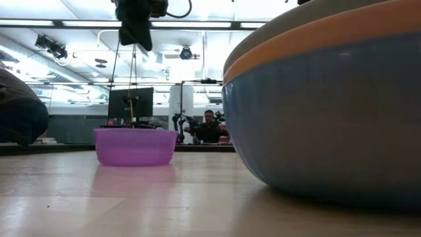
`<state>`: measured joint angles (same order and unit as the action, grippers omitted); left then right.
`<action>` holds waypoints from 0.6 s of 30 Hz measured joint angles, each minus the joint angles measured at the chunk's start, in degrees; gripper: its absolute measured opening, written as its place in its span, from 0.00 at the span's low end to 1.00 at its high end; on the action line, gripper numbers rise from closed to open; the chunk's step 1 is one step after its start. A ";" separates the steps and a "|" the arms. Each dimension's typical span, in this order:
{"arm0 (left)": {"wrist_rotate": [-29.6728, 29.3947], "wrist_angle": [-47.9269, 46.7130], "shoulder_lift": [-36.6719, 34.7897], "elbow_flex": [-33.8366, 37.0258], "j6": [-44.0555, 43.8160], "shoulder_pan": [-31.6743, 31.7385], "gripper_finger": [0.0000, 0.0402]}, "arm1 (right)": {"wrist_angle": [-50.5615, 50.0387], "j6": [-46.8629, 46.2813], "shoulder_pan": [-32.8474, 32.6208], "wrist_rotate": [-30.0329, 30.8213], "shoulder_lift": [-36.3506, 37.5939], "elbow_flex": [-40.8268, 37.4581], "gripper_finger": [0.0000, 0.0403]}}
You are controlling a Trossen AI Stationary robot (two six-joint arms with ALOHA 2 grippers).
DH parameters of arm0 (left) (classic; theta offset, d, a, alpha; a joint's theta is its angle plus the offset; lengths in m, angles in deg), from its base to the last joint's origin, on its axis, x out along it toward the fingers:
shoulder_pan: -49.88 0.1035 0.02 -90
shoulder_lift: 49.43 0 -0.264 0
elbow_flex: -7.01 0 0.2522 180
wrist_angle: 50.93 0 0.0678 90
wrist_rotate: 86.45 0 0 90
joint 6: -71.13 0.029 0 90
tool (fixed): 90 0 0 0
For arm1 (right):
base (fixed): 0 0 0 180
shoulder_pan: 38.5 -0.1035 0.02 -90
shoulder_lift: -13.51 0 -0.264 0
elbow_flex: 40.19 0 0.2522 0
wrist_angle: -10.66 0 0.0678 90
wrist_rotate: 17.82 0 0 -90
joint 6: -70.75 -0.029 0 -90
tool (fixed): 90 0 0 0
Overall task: Nest bowls inside each other
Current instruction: Stack the violet bowl on top of the orange bowl
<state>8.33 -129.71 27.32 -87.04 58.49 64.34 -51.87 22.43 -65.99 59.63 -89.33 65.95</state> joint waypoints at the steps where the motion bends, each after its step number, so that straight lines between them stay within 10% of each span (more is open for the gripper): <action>1: 0.01 -0.78 0.00 0.00 0.08 0.00 0.10 | -0.89 -0.49 -0.12 0.61 0.21 0.00 0.34; 7: -3.41 -5.55 0.56 0.67 5.51 -0.01 0.10 | -5.07 -4.78 -0.21 5.97 1.77 0.00 0.31; 18: -2.27 7.36 1.79 21.78 -9.58 0.45 0.10 | -16.99 -20.63 -0.69 40.27 14.11 0.00 0.25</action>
<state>6.06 -122.35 29.11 -65.27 48.91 64.79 -68.86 1.80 -66.68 99.90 -75.22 65.95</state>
